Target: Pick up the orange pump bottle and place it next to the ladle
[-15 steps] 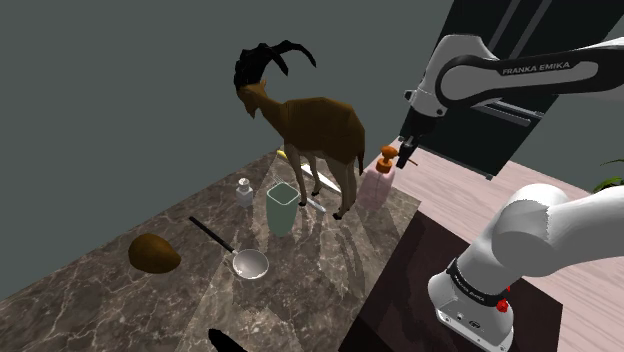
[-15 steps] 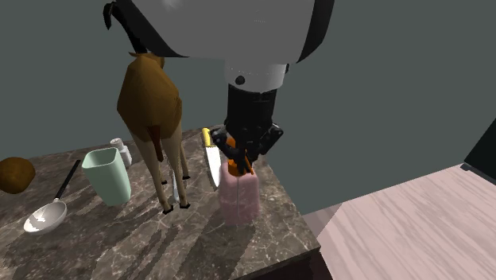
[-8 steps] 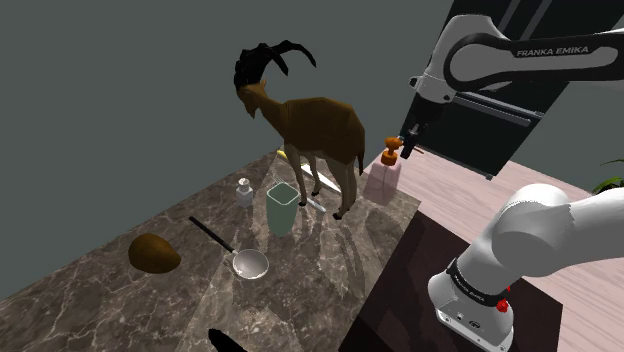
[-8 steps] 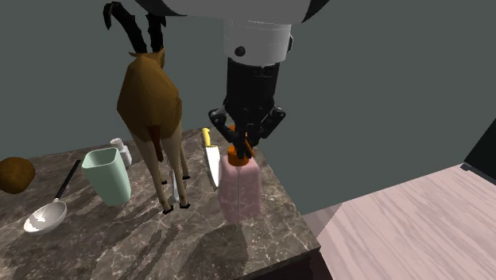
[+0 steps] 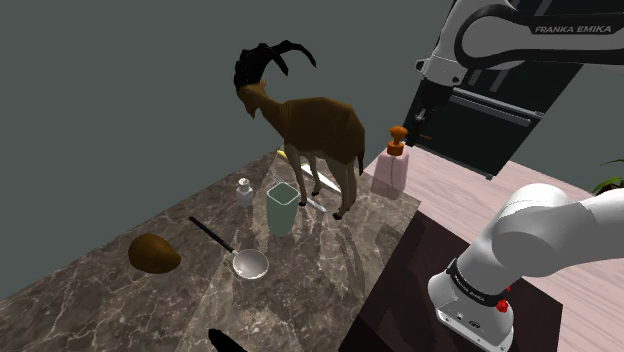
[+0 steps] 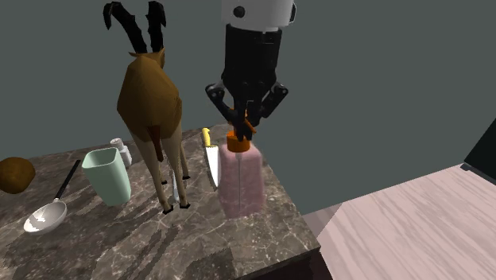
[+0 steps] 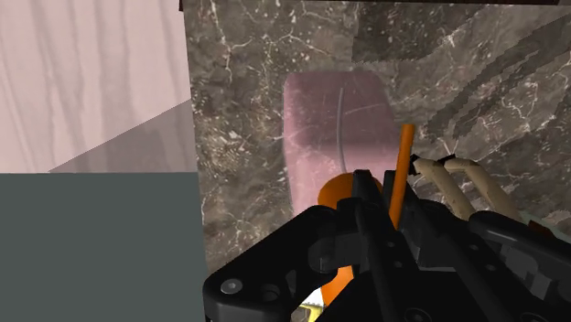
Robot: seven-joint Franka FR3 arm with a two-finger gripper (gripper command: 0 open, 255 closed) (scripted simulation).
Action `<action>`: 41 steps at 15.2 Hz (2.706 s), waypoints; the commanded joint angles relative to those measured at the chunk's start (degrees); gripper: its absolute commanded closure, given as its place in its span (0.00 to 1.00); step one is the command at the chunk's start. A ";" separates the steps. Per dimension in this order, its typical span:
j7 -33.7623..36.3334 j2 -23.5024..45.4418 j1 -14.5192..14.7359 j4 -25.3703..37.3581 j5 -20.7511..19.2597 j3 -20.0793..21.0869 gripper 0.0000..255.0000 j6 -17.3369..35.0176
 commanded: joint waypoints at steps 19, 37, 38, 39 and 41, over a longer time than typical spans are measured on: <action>0.81 1.94 0.87 16.74 1.30 1.35 1.00 -14.79; 1.19 7.58 1.78 35.12 2.38 1.74 1.00 -27.54; 1.20 7.71 1.80 35.48 2.40 1.74 1.00 -27.78; 2.58 7.39 2.04 34.51 3.06 2.89 1.00 -27.11; 5.30 6.92 2.57 32.74 4.39 5.16 1.00 -25.74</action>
